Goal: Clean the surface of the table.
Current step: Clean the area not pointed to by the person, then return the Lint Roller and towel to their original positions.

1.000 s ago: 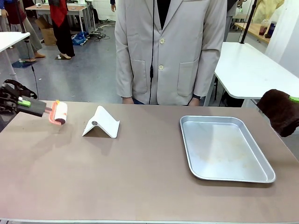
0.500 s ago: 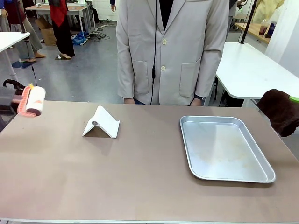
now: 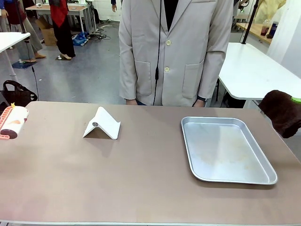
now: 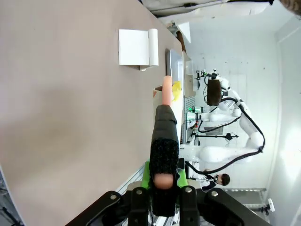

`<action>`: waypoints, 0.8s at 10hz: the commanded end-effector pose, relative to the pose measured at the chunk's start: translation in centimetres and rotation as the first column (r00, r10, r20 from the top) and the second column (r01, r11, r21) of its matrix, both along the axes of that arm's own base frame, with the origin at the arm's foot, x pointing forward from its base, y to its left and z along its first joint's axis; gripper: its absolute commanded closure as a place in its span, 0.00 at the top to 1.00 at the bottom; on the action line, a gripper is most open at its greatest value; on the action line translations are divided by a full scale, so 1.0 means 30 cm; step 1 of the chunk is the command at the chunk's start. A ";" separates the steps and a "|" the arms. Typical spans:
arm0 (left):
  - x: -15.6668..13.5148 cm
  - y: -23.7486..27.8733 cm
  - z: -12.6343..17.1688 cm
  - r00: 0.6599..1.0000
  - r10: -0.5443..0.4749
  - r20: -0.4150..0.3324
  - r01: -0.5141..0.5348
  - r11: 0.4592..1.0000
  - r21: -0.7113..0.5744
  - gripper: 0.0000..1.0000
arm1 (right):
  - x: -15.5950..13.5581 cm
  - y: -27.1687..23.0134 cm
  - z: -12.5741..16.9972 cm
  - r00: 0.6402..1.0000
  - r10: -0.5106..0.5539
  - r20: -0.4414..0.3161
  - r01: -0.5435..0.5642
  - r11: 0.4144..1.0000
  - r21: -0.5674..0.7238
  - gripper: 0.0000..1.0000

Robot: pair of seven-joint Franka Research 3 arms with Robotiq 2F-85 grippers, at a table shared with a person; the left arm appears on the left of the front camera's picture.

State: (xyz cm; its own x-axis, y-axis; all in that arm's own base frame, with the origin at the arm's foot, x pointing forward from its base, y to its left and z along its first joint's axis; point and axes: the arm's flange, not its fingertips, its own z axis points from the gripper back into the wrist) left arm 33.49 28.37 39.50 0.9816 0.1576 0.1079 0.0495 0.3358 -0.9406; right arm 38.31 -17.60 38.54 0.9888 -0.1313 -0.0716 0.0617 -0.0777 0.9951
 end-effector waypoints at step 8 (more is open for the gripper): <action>0.025 -0.018 0.031 1.000 0.014 0.028 -0.014 1.000 0.009 0.23 | -0.001 -0.002 0.024 1.000 0.005 -0.013 -0.005 1.000 0.017 0.12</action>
State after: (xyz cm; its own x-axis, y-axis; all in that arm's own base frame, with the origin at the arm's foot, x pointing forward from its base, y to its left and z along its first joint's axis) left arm 34.22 28.03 39.94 0.9794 0.1565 0.1274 0.0650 0.3531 -0.9333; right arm 38.31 -17.60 38.54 0.9888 -0.1313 -0.0716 0.0617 -0.0777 0.9951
